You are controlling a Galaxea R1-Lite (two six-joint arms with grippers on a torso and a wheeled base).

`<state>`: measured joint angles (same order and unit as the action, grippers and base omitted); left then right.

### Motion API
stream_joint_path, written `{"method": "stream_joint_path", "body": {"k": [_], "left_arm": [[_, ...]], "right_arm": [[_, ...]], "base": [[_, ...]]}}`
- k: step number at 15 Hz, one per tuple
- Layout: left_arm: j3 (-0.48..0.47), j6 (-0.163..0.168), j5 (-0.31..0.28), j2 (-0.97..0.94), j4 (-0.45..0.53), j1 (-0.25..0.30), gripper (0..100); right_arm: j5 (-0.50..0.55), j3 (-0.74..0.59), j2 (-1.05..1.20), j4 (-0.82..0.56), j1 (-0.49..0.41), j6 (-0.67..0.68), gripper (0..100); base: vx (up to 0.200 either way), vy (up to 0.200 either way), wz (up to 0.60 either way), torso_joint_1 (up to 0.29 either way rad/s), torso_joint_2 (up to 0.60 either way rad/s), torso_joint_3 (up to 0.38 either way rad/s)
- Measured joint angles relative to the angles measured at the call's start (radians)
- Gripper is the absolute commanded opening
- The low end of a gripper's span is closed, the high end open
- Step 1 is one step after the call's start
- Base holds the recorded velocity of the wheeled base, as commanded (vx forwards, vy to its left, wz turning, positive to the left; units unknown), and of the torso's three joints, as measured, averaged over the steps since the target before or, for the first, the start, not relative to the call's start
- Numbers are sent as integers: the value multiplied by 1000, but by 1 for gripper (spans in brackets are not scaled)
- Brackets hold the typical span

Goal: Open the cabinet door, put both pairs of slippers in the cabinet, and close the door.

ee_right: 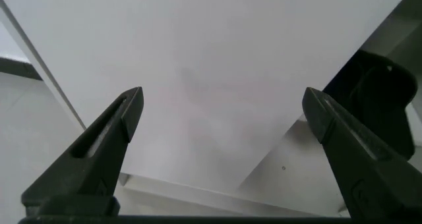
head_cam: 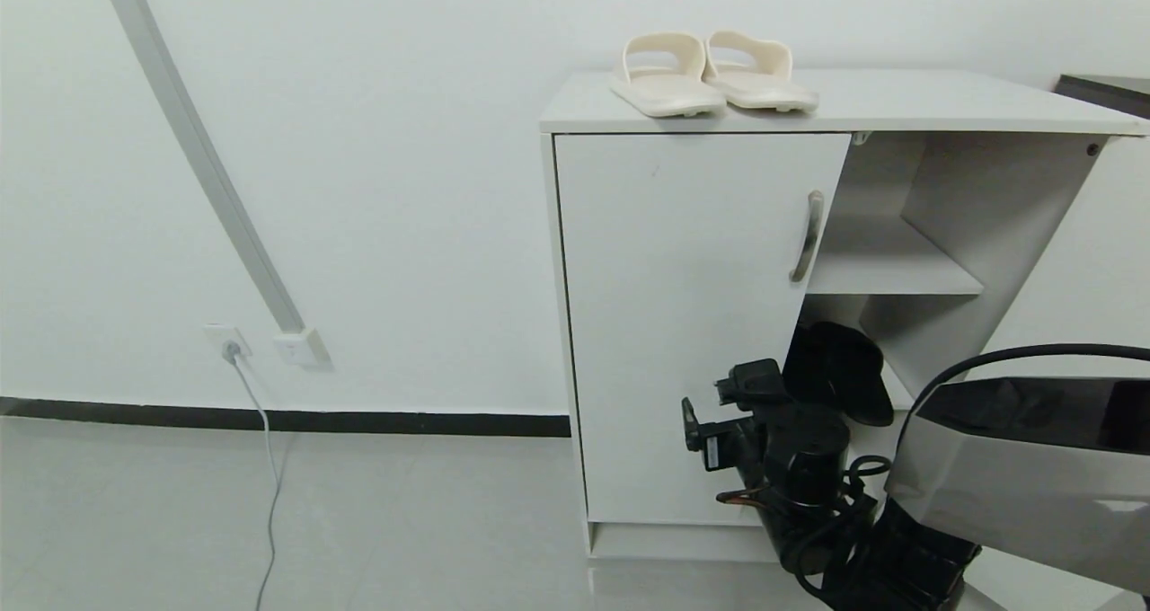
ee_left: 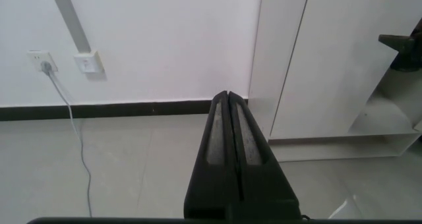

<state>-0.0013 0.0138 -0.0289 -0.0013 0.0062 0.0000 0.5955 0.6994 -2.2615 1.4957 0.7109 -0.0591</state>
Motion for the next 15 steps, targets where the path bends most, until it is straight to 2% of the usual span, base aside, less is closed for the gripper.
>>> {"method": "stream_joint_path", "body": {"k": [8,15], "left_arm": [[0,0,0,0,0,0,0],[0,0,0,0,0,0,0]], "right_arm": [[1,-1,-1,1,-10,0,100],[1,-7,-5,2,-8,1,100]], "base": [[0,0,0,110,-446,-337],[0,0,0,176,-493,-318]]}}
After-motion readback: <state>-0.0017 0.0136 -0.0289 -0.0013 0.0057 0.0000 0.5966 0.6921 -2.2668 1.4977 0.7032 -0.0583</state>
